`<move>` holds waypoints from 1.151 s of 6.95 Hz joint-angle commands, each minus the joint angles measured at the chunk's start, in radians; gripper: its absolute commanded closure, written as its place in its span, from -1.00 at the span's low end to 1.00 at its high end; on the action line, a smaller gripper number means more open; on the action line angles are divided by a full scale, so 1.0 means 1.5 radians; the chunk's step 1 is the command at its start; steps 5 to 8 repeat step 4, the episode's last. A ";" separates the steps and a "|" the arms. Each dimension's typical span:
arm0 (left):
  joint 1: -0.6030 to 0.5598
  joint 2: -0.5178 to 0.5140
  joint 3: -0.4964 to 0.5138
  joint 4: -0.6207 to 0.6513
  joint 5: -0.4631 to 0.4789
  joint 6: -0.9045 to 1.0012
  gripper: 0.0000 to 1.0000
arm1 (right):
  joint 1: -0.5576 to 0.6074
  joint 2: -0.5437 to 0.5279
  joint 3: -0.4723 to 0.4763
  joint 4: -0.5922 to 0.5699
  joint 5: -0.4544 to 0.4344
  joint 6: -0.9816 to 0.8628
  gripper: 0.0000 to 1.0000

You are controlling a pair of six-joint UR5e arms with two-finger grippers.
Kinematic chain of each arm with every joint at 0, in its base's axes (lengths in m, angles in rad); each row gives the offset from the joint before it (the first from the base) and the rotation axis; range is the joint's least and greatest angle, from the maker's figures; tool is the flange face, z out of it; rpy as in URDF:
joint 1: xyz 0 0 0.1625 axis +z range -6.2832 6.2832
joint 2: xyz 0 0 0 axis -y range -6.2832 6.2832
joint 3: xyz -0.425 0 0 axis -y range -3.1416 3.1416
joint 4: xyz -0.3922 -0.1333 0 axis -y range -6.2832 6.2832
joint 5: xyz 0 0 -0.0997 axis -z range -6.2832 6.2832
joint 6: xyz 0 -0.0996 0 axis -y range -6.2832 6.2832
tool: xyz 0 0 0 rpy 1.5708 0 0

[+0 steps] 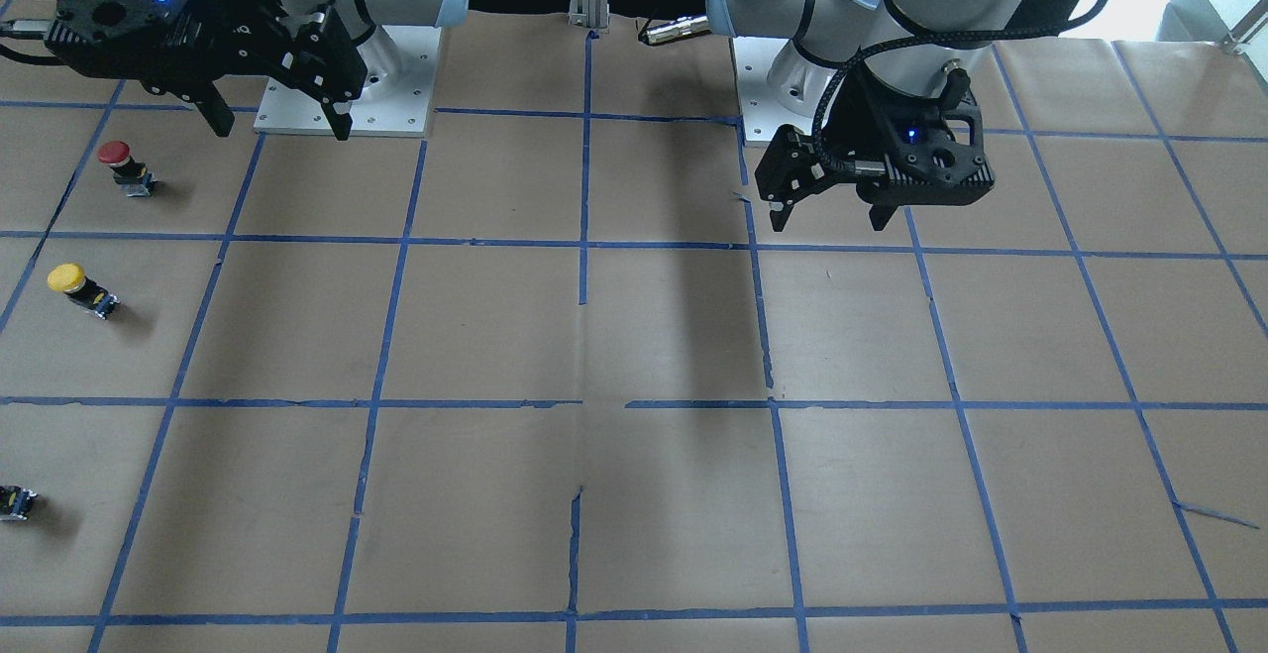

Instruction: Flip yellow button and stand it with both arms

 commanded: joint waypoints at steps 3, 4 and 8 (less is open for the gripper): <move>0.015 0.017 0.007 -0.025 -0.017 0.030 -1.00 | 0.007 -0.003 0.030 -0.031 -0.007 -0.014 -1.00; 0.016 0.016 0.007 -0.024 -0.019 0.030 -1.00 | 0.007 -0.003 0.030 -0.031 -0.008 -0.014 -1.00; 0.016 0.016 0.007 -0.024 -0.019 0.030 -1.00 | 0.007 -0.003 0.030 -0.031 -0.008 -0.014 -1.00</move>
